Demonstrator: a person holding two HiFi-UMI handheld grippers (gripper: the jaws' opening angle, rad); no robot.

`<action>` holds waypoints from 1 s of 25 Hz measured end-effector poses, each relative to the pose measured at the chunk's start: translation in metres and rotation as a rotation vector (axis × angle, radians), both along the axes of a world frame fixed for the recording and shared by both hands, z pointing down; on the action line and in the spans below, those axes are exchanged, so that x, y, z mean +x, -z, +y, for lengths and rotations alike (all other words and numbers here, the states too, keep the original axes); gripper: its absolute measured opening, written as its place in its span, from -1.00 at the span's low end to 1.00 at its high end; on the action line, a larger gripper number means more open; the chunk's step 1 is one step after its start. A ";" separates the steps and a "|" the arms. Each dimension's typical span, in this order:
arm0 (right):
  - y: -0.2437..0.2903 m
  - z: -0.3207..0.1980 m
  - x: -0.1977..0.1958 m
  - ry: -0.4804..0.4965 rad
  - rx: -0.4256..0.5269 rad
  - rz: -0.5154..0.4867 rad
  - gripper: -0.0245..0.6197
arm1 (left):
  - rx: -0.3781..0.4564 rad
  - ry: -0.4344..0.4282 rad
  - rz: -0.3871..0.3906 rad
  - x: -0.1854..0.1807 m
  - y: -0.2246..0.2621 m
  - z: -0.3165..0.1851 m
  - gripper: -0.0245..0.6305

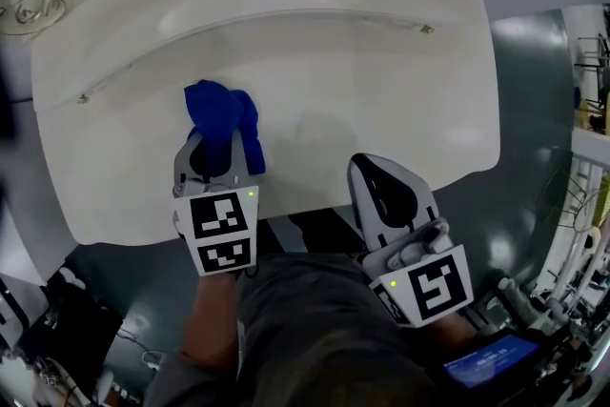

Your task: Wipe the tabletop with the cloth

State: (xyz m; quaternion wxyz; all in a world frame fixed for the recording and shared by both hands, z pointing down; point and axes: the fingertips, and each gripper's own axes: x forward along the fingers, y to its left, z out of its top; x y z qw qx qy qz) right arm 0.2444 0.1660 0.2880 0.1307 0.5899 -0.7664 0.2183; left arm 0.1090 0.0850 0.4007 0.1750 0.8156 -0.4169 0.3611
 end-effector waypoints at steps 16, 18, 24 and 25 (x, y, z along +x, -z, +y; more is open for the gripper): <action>0.001 -0.004 -0.044 0.109 -0.005 0.013 -0.88 | -0.048 -0.014 0.066 -0.004 -0.002 0.081 -0.66; 0.002 -0.006 -0.053 0.115 -0.008 0.014 -0.88 | -0.059 -0.027 0.078 -0.006 -0.001 0.090 -0.66; -0.001 -0.015 -0.104 0.150 -0.003 0.019 -0.88 | -0.083 -0.059 0.121 -0.030 -0.004 0.099 -0.66; -0.002 -0.015 -0.111 0.154 -0.007 0.022 -0.88 | -0.086 -0.060 0.125 -0.034 -0.005 0.099 -0.66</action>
